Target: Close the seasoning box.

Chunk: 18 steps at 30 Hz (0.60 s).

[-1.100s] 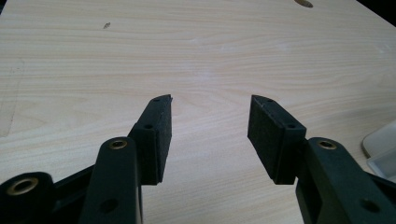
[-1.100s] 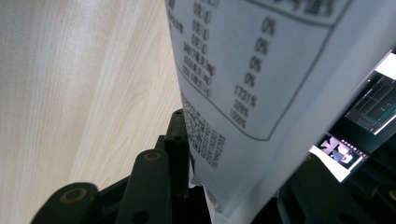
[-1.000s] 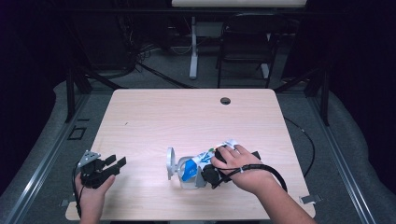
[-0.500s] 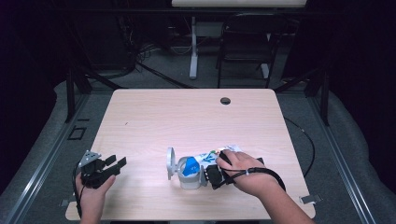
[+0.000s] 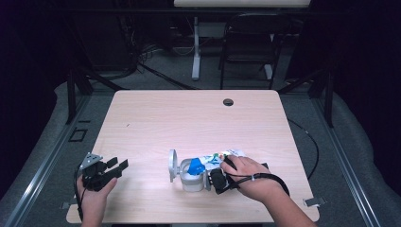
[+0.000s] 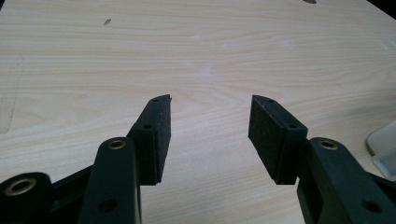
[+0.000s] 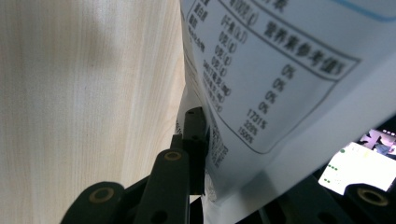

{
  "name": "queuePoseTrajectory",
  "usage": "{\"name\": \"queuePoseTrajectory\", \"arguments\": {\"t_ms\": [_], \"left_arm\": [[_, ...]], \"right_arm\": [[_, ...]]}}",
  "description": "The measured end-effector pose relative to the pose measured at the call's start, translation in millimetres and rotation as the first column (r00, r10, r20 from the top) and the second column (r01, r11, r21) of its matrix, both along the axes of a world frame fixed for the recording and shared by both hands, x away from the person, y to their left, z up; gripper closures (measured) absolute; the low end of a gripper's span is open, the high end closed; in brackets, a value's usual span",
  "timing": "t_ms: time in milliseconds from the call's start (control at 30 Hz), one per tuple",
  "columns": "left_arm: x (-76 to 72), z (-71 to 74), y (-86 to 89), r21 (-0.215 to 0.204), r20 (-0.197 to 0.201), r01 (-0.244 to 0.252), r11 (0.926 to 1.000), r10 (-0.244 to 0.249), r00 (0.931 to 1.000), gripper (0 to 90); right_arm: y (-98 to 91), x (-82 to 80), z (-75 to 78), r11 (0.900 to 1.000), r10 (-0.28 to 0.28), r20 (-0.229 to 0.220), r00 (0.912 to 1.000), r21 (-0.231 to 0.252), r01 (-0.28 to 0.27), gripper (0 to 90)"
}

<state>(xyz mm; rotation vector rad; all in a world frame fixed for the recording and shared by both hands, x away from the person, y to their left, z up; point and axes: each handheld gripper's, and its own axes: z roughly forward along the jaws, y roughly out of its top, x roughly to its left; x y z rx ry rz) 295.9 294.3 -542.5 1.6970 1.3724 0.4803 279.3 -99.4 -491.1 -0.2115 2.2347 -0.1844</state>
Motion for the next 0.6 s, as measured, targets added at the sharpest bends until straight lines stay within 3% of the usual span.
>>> {"name": "queuePoseTrajectory", "arguments": {"t_ms": [400, 433, 600], "left_arm": [[-0.1, 0.2, -0.1, 0.000, 0.000, 0.000, 1.0000, 0.000, 1.0000, 49.4], [-0.1, 0.2, -0.1, 0.001, 0.001, 0.000, 1.0000, 0.000, 1.0000, 49.4], [-0.2, 0.4, -0.3, 0.002, 0.000, 0.001, 1.0000, -0.001, 1.0000, 49.3]], "right_arm": [[-0.9, -2.3, 0.4, 0.9998, -0.020, 0.004, 0.9998, 0.005, 0.020, 83.1], [-2.1, -1.9, -0.9, 0.9993, -0.022, -0.007, 0.9997, 0.029, 0.022, 83.3], [-4.5, -3.3, -1.0, 0.9978, -0.032, -0.013, 0.9994, 0.058, 0.032, 84.1]]}}
